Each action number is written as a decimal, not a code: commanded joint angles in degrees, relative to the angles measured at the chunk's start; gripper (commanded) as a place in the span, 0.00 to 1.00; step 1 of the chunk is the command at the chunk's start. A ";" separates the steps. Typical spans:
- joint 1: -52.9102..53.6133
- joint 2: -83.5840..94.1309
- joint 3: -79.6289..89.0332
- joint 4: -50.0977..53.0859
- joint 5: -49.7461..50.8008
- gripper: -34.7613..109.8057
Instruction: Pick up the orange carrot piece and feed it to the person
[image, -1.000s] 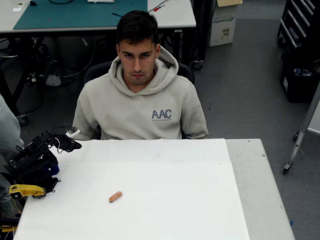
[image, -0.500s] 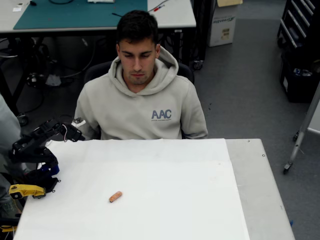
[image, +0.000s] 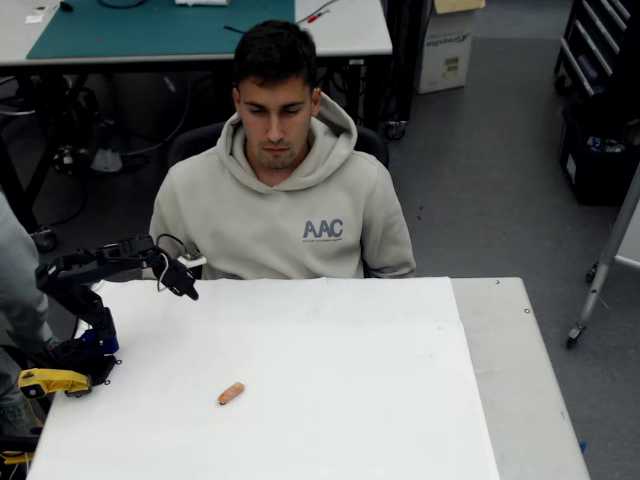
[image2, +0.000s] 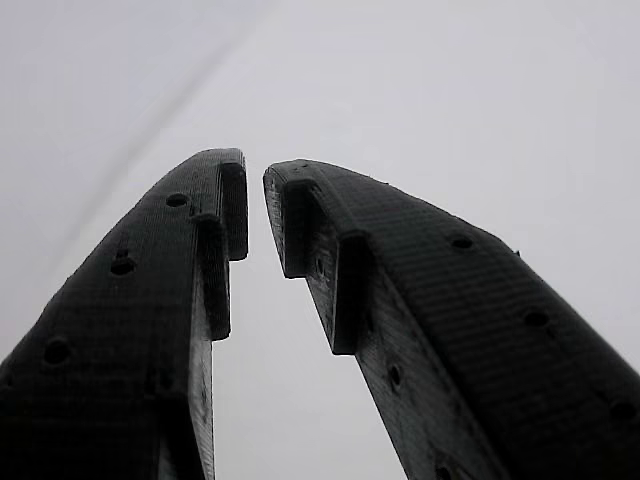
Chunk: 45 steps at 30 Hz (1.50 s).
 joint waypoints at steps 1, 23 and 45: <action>5.36 -4.31 -9.05 -0.18 -4.31 0.23; 30.06 -24.52 -26.72 0.62 -20.30 0.23; 39.99 -32.52 -27.07 -0.18 -27.33 0.23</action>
